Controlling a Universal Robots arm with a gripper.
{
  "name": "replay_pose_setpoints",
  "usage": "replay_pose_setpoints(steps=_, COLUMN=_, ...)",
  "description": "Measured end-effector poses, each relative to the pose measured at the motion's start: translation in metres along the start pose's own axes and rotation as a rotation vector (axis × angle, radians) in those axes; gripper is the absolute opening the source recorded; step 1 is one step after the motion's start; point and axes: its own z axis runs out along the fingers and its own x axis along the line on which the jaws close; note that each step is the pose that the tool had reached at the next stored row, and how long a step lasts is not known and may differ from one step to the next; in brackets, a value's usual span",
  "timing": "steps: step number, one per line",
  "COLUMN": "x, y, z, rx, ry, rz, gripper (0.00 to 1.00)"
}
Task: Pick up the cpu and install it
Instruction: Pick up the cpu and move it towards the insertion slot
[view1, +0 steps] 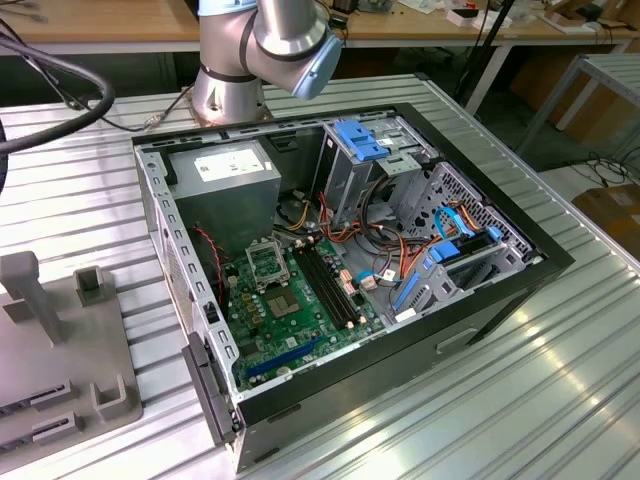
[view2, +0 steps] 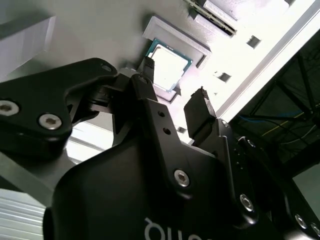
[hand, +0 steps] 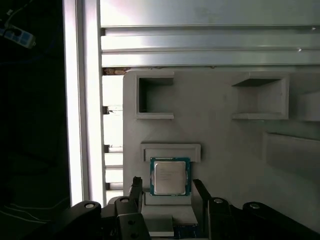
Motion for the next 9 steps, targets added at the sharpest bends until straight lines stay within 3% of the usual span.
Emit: replay_pose_setpoints(steps=9, x=-0.0008, y=-0.0001, z=0.0104, rx=-0.0001, ry=0.0, rz=0.004, gripper=0.52)
